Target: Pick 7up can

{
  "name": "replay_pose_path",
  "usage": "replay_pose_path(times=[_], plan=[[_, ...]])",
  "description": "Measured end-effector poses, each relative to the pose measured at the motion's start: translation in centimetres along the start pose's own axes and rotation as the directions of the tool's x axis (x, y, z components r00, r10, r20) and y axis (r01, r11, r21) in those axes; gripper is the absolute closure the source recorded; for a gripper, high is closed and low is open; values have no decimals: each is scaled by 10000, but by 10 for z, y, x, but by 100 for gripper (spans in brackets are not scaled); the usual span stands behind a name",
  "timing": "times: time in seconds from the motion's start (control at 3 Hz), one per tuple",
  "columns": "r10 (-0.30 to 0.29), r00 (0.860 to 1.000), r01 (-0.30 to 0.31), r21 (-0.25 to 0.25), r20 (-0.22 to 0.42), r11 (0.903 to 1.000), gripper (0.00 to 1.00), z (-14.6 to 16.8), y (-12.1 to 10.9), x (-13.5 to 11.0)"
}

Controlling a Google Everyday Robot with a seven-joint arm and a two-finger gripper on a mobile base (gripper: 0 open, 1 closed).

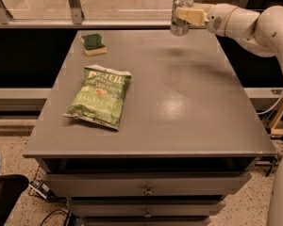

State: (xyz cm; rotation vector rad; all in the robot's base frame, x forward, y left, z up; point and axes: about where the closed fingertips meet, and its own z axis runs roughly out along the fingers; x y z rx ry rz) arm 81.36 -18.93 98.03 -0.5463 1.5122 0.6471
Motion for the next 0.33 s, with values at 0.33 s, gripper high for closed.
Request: replay_pose_path(times=[0.33], plan=[[-49, 9999, 42, -611, -122, 9981, 100, -18, 21, -24]])
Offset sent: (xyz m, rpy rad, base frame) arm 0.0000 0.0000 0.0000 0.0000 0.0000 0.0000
